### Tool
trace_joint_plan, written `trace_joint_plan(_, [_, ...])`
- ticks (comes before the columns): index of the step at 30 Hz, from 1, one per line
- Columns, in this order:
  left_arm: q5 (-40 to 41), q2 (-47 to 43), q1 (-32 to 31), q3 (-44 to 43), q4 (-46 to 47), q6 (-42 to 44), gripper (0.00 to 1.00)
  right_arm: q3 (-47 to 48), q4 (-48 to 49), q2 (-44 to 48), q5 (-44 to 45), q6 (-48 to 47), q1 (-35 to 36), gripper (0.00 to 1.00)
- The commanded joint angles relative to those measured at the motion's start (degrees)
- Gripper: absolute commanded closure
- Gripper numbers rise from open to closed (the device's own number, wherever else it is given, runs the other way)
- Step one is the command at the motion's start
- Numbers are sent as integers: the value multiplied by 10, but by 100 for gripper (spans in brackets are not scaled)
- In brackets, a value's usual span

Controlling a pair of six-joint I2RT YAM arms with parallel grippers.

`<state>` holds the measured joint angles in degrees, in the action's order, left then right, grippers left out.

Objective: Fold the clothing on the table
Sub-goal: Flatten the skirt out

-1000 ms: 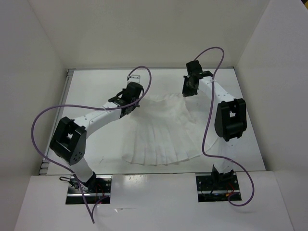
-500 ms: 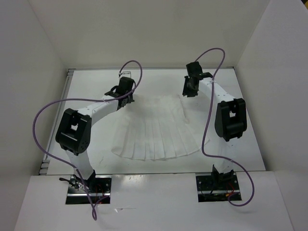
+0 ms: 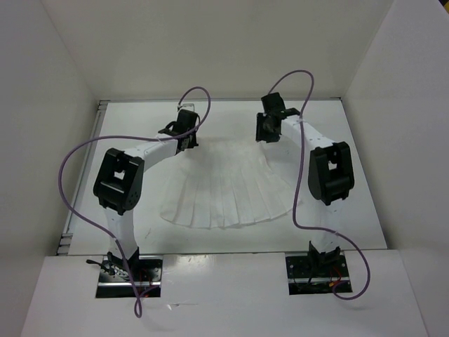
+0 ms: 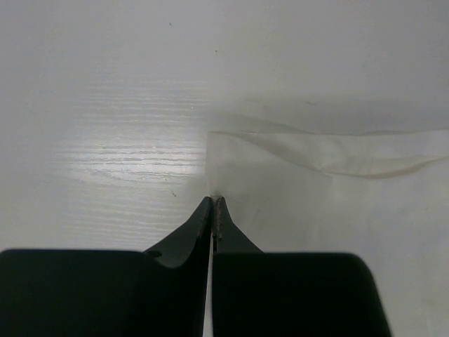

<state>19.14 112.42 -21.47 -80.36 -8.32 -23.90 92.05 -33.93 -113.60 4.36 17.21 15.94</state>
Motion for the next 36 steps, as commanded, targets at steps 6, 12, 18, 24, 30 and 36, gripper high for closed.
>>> trace_joint_plan(6, [-23,35,25,-47,13,10,100,137,-3,-88,-23,-51,32,53])
trace_joint_plan(12, [-44,40,31,-53,13,15,100,166,-3,-133,25,-56,32,57])
trace_joint_plan(18, [-59,40,36,-53,8,25,100,174,3,-162,50,-56,32,57])
trace_joint_plan(24, [-77,46,42,-59,8,25,100,197,3,-190,61,-56,32,57])
trace_joint_plan(30, [-82,52,42,-59,8,25,100,225,3,-202,85,-56,32,57])
trace_joint_plan(36, [-88,52,42,-64,2,25,100,231,-3,-196,102,-56,27,57])
